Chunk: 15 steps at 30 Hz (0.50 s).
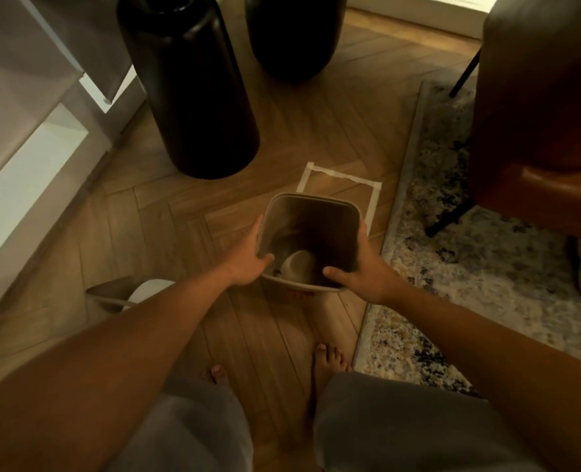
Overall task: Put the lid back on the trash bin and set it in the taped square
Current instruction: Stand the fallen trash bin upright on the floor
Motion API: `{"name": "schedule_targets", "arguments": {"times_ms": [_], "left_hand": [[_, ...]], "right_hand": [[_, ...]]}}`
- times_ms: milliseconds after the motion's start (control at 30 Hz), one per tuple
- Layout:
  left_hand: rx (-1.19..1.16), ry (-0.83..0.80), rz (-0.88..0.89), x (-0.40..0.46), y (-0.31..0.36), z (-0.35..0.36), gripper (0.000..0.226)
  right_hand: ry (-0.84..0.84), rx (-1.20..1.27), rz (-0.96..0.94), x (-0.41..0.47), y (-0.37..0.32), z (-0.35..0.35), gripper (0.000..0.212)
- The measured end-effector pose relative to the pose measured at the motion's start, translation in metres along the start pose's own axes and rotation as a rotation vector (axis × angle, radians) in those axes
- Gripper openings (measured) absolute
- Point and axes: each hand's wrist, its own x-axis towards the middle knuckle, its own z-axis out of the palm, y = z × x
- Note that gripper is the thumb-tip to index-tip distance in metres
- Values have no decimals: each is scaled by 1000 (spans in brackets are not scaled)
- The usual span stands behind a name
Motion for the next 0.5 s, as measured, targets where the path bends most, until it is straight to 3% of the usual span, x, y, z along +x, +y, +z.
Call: {"name": "schedule_targets", "arguments": {"times_ms": [200, 500], "left_hand": [[62, -220, 72, -4, -4, 12, 150], [194, -250, 75, 3, -6, 22, 162]], "right_hand": [[-163, -116, 92, -12, 22, 0, 160], [-183, -190, 158, -20, 41, -6, 162]]}}
